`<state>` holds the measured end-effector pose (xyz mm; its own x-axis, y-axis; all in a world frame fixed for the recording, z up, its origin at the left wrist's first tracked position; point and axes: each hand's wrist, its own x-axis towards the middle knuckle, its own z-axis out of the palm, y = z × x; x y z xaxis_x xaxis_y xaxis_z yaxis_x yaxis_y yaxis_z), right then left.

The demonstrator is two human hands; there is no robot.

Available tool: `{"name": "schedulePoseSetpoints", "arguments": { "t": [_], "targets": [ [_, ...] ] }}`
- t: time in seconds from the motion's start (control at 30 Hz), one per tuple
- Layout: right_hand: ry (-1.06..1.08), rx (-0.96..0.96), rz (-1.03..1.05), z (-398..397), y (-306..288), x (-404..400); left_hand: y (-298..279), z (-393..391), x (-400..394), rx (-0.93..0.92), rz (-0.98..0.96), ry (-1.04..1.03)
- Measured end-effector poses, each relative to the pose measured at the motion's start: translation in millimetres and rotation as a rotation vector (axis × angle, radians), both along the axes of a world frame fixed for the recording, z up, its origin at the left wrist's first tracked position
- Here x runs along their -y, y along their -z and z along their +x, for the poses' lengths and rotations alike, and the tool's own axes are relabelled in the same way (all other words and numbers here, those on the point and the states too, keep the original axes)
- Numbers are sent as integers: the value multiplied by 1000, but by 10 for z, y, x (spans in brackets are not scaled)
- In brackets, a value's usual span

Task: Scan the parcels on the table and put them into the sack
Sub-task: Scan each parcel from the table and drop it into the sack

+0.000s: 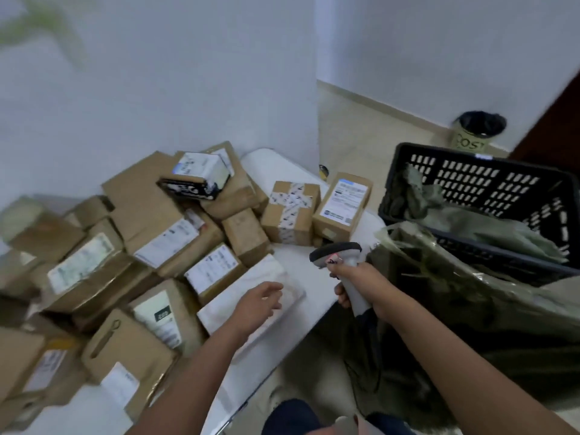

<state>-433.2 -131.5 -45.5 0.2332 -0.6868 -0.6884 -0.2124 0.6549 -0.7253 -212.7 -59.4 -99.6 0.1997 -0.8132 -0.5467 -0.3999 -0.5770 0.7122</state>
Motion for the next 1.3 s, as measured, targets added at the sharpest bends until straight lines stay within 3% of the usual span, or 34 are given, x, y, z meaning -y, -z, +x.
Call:
{"name": "schedulePoseSetpoints", "arguments": {
  "t": [0.17, 0.3, 0.43, 0.6, 0.73, 0.97, 1.07, 1.2, 1.3],
  "targets": [
    [-102, -21, -44, 687, -87, -25, 35, 732, -175, 369, -128, 82],
    [-147, -50, -46, 1006, -107, -38, 105, 1140, -55, 674, 22, 260],
    [-128, -89, -70, 1174, -92, -48, 140, 1350, 139, 813, 129, 311],
    [-75, -120, -64, 1176, -34, -75, 258, 1517, 280, 803, 188, 426],
    [-66, -158, -61, 1135, -10, -88, 274, 1523, 275, 939, 174, 486],
    [-60, -155, -56, 1119, -18, -96, 51, 1516, 300, 990, 61, 446],
    [-29, -143, -50, 1108, -2, -115, -157, 1502, 241, 920, -6, 360],
    [18, -132, -74, 1055, 18, -146, -307, 1313, 138, 662, -33, 204],
    [41, -119, -97, 996, -17, -157, -244, 999, 22, 606, -54, 166]
  ]
}}
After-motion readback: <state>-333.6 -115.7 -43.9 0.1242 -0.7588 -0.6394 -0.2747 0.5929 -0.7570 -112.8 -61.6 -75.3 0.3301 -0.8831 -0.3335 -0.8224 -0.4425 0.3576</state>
